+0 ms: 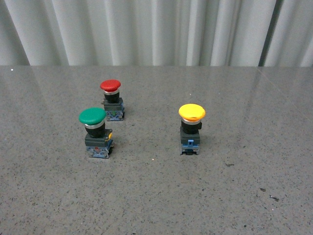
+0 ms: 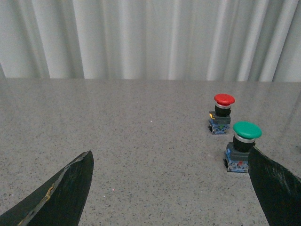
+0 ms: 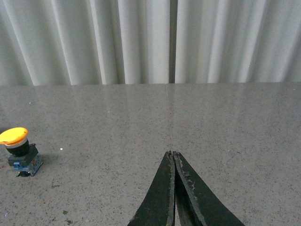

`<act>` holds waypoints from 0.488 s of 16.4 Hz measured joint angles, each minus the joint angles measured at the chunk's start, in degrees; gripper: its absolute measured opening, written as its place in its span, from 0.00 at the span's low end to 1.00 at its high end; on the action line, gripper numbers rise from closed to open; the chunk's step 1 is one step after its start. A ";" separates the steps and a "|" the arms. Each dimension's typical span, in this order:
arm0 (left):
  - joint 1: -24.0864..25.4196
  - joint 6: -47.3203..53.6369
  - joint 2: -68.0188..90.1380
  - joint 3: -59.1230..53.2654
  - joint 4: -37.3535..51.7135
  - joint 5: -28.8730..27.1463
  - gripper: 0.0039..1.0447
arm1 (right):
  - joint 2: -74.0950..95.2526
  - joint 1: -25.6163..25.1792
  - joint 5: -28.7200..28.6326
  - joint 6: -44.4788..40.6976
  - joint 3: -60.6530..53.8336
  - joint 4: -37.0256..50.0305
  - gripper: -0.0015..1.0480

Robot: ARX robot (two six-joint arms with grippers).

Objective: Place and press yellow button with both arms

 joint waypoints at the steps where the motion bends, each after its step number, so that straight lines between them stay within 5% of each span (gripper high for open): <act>1: 0.00 0.00 0.00 0.00 -0.02 0.00 0.94 | -0.68 0.00 0.00 -0.02 -0.17 -0.13 0.02; 4: 0.00 0.00 0.00 0.00 -0.02 -0.04 0.94 | -10.19 0.00 0.02 -0.11 -2.08 -8.63 0.02; 8: 0.00 0.00 0.00 0.00 -0.04 -0.07 0.94 | -11.61 0.00 0.00 -0.15 -2.23 -8.72 0.02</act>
